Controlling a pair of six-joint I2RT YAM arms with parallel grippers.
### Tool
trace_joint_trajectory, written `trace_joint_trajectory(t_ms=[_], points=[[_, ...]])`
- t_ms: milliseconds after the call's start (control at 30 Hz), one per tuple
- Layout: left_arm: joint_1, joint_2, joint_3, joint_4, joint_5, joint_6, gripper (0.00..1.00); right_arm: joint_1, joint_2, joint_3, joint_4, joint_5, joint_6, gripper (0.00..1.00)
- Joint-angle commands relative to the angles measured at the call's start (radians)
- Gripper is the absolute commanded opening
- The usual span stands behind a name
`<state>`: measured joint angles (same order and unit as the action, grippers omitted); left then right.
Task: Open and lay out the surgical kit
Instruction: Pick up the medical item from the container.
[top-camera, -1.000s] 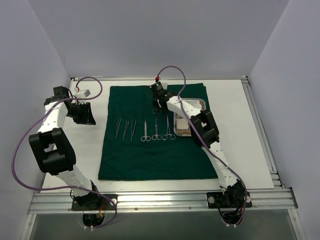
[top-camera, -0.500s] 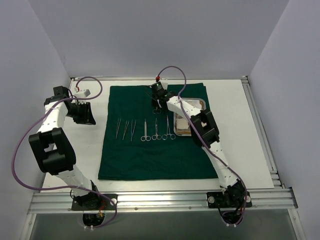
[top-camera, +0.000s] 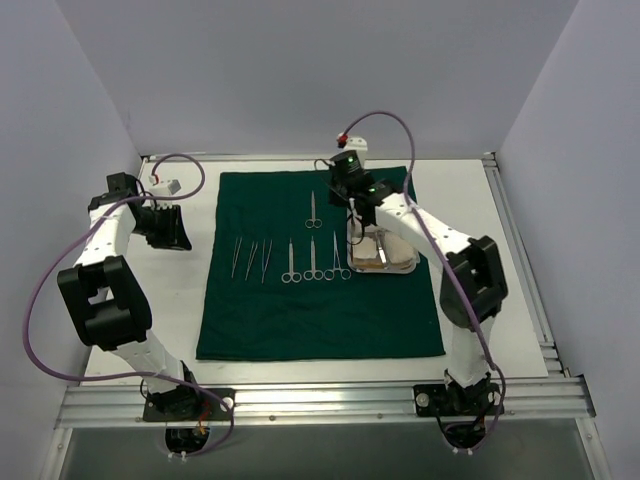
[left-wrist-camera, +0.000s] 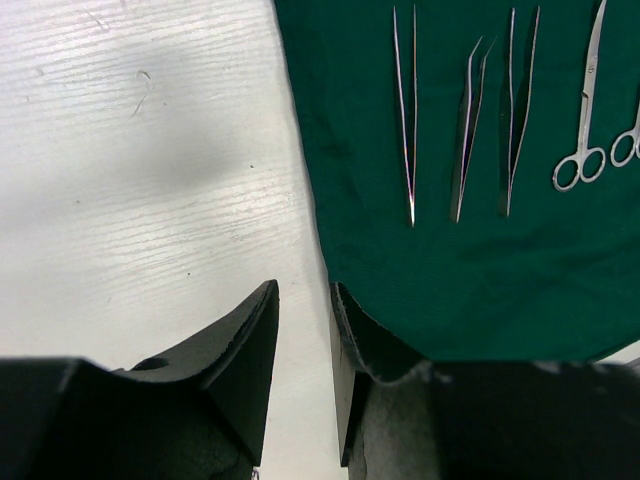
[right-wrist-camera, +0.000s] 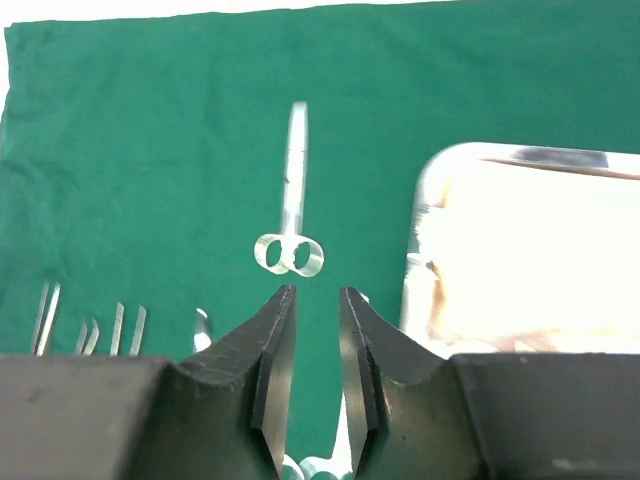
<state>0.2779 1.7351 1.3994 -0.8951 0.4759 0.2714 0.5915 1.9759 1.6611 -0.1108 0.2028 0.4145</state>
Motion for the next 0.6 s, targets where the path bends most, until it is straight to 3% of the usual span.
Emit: trace_joint_trajectory(t_ms=[0, 133, 233, 567], points=[[0.009, -0.028, 0.013, 0.001, 0.024, 0.008, 0.36, -0.065, -0.118, -0.148, -0.079, 0.035, -0.057, 0.19], [0.009, -0.025, 0.019, 0.004, 0.029, -0.001, 0.36, -0.120, -0.212, -0.364, -0.063, 0.021, -0.062, 0.19], [0.009, -0.028, 0.021, 0.004, 0.032, -0.003, 0.36, -0.130, -0.221, -0.429, -0.053, 0.029, -0.066, 0.19], [0.009, -0.032, 0.015, -0.001, 0.026, 0.005, 0.36, -0.159, -0.138, -0.454, -0.040, 0.050, -0.089, 0.20]])
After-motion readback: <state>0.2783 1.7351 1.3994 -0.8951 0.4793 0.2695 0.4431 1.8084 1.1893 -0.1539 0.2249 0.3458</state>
